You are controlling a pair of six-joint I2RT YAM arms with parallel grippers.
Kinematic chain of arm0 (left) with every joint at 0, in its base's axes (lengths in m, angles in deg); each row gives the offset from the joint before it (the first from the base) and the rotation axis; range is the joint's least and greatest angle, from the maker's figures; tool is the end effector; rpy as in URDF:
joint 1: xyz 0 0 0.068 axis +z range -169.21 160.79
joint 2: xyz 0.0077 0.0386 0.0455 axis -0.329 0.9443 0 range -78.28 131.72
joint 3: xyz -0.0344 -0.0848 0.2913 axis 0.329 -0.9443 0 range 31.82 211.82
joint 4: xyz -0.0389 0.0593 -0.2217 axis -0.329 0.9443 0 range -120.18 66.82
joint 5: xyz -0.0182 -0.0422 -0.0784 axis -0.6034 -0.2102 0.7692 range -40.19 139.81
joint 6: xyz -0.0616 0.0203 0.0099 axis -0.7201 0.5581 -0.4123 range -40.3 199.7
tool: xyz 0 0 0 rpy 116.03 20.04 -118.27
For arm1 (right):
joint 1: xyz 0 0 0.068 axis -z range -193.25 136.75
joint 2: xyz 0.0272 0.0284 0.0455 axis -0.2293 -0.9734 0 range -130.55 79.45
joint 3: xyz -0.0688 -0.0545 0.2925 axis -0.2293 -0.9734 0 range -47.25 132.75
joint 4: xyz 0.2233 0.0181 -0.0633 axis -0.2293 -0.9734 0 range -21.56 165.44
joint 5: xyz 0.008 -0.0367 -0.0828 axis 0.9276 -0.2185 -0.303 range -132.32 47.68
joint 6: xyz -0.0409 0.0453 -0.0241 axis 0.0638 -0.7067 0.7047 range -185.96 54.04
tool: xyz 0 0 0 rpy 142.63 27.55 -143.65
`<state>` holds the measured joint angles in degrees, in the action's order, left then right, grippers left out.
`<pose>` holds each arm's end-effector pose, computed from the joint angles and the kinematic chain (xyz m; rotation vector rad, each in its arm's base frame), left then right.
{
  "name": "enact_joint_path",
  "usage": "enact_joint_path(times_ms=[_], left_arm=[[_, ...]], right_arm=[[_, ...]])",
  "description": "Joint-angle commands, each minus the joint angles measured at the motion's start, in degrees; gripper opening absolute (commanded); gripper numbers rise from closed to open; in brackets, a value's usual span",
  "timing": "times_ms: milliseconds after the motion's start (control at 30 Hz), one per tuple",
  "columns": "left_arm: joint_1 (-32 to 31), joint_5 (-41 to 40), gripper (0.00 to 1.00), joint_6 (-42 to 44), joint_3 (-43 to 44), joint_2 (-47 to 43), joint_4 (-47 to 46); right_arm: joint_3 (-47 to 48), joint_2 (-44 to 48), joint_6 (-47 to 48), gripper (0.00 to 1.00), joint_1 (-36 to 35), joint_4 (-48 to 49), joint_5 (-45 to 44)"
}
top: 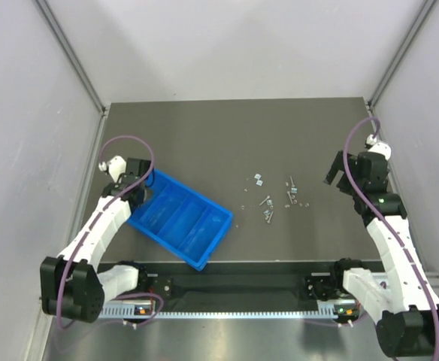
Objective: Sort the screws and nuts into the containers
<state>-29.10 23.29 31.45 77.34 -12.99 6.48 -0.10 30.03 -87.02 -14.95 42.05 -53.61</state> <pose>0.1851 -0.0088 0.2677 -0.9540 2.2211 0.1434 0.1442 -0.0059 0.3184 0.4750 2.1269 0.0094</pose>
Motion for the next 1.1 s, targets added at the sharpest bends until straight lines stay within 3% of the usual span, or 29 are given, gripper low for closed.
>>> enact_joint_path(times_ms=[0, 100, 233, 367, 567, 700, 800, 1067], left_arm=[[0.22, -0.46, 0.37, 0.26, -0.25, -2.89, -1.86], [0.22, -0.2, 0.6, 0.0, -0.69, -4.56, -1.6], [0.13, 5.67, 0.66, 4.37, 3.34, -6.32, -1.07], [-3.02, 17.89, 0.7, 10.01, 8.61, -6.68, -5.45], [-29.08, 12.55, 0.73, 11.6, 17.84, 4.01, -7.75], [-39.03, 14.12, 0.72, 15.36, 23.37, 15.27, -11.78], [-43.19, 19.75, 0.71, 16.52, 27.59, 24.15, -13.11], [-51.1, 20.29, 0.65, 15.02, 35.78, 40.34, -13.1]], right_arm=[[0.48, 1.27, 0.84, 1.0, 0.73, 3.06, -1.81], [1.44, 0.48, 1.19, 1.0, 0.73, 2.54, -1.63], [2.76, 0.3, 1.28, 1.0, 0.73, 1.75, -1.46], [2.33, 0.56, 0.41, 1.0, 0.81, 1.48, -1.81], [1.19, 1.53, -0.39, 1.0, 0.82, 0.6, -1.72], [0.13, 2.93, -1.09, 0.99, 0.99, 0.69, -0.67], [-0.31, 3.55, -1.0, 1.0, 0.9, 0.25, -0.14], [-2.42, 4.87, -0.83, 1.0, 0.99, 0.25, 0.3]])
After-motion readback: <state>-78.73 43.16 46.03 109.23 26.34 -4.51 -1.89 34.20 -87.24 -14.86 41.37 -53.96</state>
